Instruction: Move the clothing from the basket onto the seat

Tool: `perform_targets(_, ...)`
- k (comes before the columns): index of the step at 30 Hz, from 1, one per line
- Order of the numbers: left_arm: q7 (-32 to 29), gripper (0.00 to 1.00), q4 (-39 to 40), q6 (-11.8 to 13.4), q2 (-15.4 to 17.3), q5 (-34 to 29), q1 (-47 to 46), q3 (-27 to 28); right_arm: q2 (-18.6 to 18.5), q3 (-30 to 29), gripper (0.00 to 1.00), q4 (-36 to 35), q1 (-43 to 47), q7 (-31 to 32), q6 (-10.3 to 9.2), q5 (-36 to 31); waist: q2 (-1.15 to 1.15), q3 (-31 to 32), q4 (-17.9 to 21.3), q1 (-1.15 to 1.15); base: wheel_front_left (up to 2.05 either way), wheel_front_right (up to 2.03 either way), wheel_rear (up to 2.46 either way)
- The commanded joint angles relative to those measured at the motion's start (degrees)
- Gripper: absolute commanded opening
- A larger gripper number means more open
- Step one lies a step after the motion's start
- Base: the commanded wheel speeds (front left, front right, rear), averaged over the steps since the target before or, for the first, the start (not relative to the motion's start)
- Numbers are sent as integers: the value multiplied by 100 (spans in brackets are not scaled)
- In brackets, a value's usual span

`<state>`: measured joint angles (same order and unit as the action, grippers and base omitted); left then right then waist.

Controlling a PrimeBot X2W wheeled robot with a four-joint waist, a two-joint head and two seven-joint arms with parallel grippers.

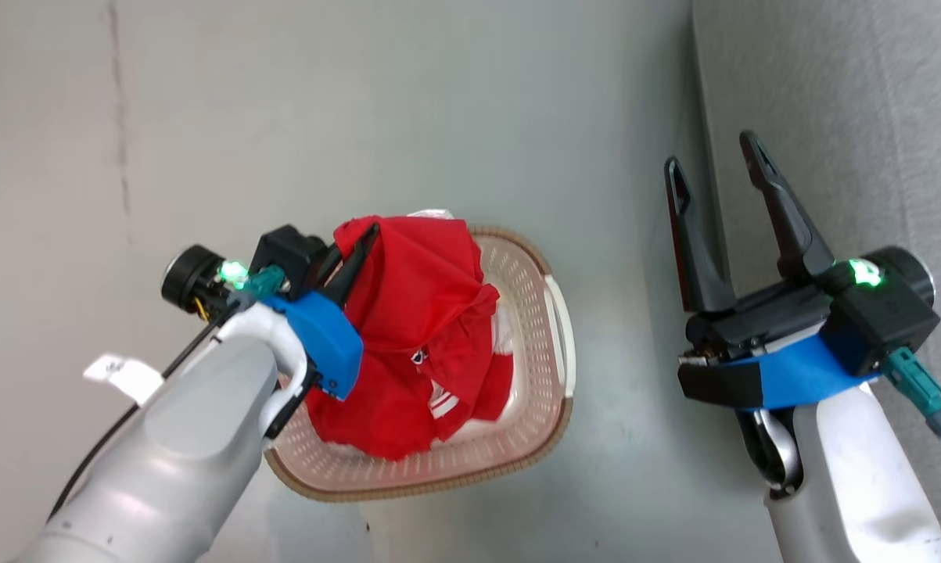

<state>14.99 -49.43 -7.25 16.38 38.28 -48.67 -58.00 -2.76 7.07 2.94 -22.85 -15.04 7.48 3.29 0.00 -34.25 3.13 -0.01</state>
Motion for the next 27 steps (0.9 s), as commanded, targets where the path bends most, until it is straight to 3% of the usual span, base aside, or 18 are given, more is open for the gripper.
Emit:
perform_targets(1,27,0,251,31,66,-234,266,321,-21,-32,100,65,169,-22,3,57,0,642,-145,1,0,0,0)
perform_targets(14,29,0,2327,37,-2,-1647,1415,2454,-21,-113,100,238,708,-21,3,178,0,1836,-335,1,0,0,0)
perform_targets(22,29,0,3345,-23,-289,-2120,1417,3020,-20,-71,100,258,868,-22,3,220,0,2243,-372,1,0,0,0)
perform_targets(27,28,0,3722,-19,-464,-2234,1196,3088,-21,-46,100,249,938,-22,3,236,0,2378,-372,1,0,0,0)
